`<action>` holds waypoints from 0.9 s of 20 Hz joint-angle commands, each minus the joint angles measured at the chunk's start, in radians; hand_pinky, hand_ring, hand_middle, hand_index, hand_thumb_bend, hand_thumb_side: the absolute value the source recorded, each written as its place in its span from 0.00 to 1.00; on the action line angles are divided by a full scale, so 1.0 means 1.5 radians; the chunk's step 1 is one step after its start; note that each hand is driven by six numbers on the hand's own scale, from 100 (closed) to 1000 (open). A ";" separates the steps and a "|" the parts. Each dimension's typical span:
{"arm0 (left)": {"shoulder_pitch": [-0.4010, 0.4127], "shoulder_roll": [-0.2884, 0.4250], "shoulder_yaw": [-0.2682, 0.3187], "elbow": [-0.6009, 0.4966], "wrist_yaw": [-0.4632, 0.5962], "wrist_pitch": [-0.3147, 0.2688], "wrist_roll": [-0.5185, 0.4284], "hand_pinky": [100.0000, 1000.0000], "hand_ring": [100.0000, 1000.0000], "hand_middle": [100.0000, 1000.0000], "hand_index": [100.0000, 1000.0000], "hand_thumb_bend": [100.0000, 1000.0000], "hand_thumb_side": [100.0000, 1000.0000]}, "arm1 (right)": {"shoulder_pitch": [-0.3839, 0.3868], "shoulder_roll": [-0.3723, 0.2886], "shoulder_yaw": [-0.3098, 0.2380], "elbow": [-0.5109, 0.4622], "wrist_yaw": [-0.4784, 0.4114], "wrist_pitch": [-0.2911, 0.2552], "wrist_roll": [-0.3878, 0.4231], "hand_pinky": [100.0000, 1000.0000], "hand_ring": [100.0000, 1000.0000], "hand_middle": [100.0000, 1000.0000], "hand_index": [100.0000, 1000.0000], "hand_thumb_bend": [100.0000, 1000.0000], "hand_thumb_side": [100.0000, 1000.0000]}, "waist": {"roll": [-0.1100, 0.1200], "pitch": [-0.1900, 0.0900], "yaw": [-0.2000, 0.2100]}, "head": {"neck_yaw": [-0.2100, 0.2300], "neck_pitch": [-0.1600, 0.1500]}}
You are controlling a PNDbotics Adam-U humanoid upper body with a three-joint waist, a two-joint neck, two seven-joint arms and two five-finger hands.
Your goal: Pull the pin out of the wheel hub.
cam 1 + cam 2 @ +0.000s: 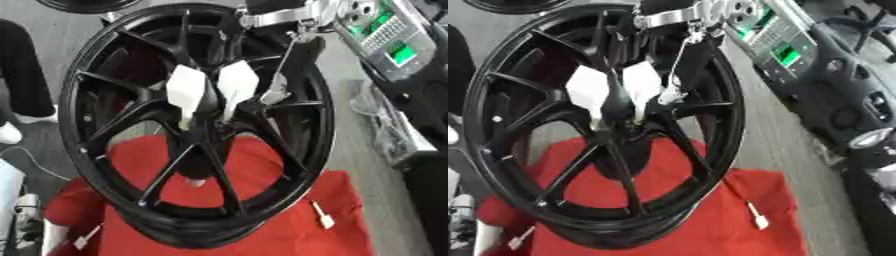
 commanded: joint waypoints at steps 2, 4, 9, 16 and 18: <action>0.000 0.011 0.004 -0.008 -0.004 0.001 -0.002 0.80 0.82 0.79 0.87 0.12 0.90 | -0.006 -0.002 -0.003 0.008 0.009 0.002 -0.001 0.80 0.72 0.67 0.77 0.47 0.11 | 0.003 -0.007 0.002 | -0.004 0.004; 0.000 0.010 0.003 -0.008 -0.003 0.001 -0.002 0.80 0.82 0.79 0.87 0.12 0.90 | -0.006 0.002 -0.003 0.014 0.013 0.006 -0.004 0.80 0.72 0.67 0.76 0.47 0.11 | 0.003 -0.007 0.004 | -0.005 0.004; 0.000 0.009 0.003 -0.008 -0.004 0.001 -0.002 0.80 0.82 0.79 0.87 0.12 0.90 | -0.005 0.007 -0.001 0.019 0.019 0.012 -0.008 0.79 0.71 0.66 0.76 0.47 0.10 | 0.002 -0.005 0.005 | -0.002 0.004; 0.000 0.008 0.003 -0.008 -0.004 0.001 -0.003 0.80 0.81 0.79 0.87 0.12 0.90 | -0.002 0.008 -0.002 0.022 0.022 0.015 -0.013 0.79 0.71 0.65 0.75 0.47 0.10 | 0.001 -0.005 0.007 | 0.002 0.004; 0.001 0.007 0.003 -0.008 -0.004 0.001 -0.003 0.80 0.81 0.79 0.87 0.12 0.90 | -0.002 0.007 -0.002 0.021 0.021 0.016 -0.014 0.78 0.71 0.65 0.75 0.46 0.09 | 0.001 -0.005 0.007 | 0.002 0.004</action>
